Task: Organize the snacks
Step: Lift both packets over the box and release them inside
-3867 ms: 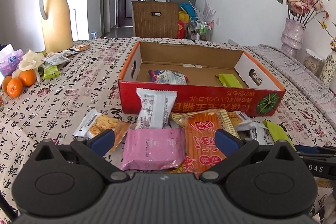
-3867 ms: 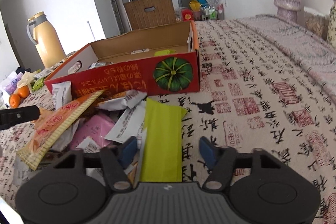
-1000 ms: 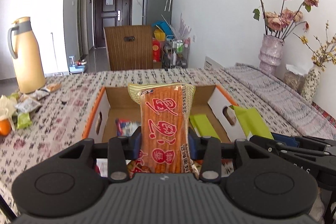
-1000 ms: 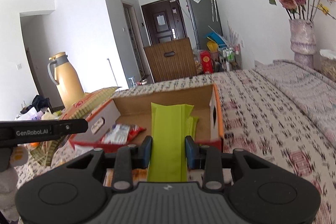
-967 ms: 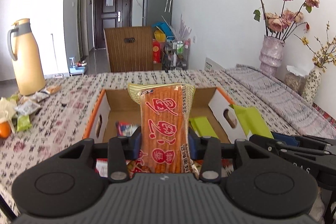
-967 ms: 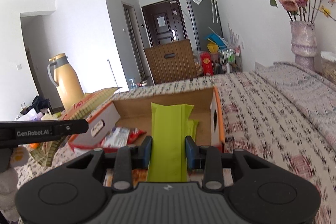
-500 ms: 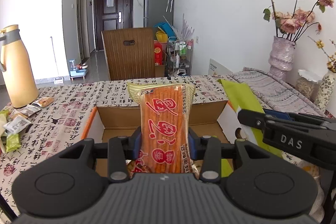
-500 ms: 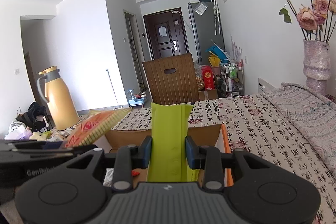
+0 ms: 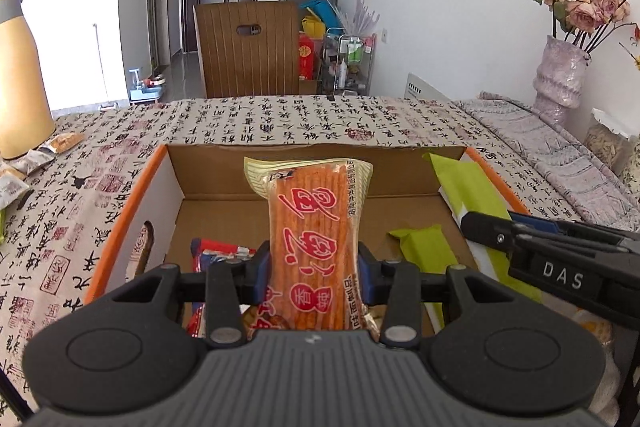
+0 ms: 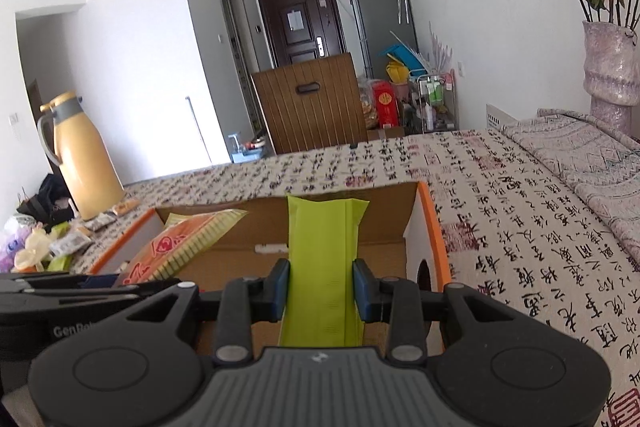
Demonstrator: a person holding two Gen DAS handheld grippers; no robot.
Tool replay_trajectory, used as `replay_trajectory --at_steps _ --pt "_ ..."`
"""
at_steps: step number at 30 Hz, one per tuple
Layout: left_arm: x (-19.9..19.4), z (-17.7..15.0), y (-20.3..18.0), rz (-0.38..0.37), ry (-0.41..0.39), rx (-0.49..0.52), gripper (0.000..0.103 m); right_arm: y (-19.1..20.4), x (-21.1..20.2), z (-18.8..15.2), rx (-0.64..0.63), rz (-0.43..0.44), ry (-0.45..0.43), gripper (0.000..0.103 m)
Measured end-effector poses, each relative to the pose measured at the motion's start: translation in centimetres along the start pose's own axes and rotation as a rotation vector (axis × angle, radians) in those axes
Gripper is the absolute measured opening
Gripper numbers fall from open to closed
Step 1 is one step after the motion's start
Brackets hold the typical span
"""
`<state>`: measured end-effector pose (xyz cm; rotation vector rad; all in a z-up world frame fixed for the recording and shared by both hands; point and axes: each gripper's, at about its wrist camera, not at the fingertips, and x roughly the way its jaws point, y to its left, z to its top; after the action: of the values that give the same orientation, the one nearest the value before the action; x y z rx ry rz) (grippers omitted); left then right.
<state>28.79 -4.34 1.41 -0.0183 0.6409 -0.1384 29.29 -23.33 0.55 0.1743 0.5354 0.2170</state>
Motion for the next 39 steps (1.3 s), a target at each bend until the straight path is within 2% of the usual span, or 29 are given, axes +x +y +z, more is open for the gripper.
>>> replay_trajectory --at_steps 3,4,6,9,10,11,12,14,15,17,19,30,39 --pt "0.2 -0.2 0.1 0.003 0.005 -0.006 0.051 0.1 0.6 -0.4 -0.007 -0.018 0.028 0.033" --pt "0.3 -0.2 0.2 0.013 0.008 -0.01 0.058 0.1 0.8 -0.5 -0.006 -0.021 0.036 0.033" --pt "0.3 -0.3 0.1 0.021 0.01 -0.012 0.06 0.0 0.9 -0.6 -0.002 -0.029 0.039 0.034" --pt "0.3 -0.2 0.2 0.03 0.009 -0.017 0.07 -0.1 0.7 -0.5 0.004 -0.044 0.028 0.035" --pt "0.2 -0.2 0.2 0.036 0.002 -0.017 0.075 -0.2 0.5 -0.5 0.007 -0.044 0.025 0.041" --pt "0.1 -0.2 0.2 0.04 -0.005 -0.019 0.084 -0.2 0.4 -0.5 0.011 -0.044 0.019 0.053" --pt "-0.1 -0.2 0.2 0.047 -0.014 -0.022 0.088 -0.2 0.2 -0.5 0.013 -0.046 0.012 0.06" --pt "-0.6 -0.1 0.3 0.07 -0.04 -0.028 0.1 -0.3 -0.5 -0.4 0.019 -0.049 -0.014 0.085" --pt "-0.8 -0.1 0.3 0.08 -0.052 -0.033 0.102 -0.3 -0.8 -0.3 0.022 -0.052 -0.029 0.087" --pt "-1.0 0.1 0.4 0.086 -0.056 -0.041 0.103 -0.5 -1.3 -0.2 0.035 -0.049 -0.05 0.098" --pt "-1.0 0.2 0.4 0.088 -0.055 -0.043 0.103 -0.7 -1.6 0.0 0.045 -0.048 -0.065 0.103" --pt "-1.5 0.4 0.3 0.093 -0.064 -0.037 0.103 -0.7 -2.0 0.3 0.036 -0.052 -0.078 0.103" --pt "-3.8 1.2 -0.5 0.102 -0.107 -0.014 0.103 0.0 -4.1 1.4 0.017 -0.071 -0.126 0.103"
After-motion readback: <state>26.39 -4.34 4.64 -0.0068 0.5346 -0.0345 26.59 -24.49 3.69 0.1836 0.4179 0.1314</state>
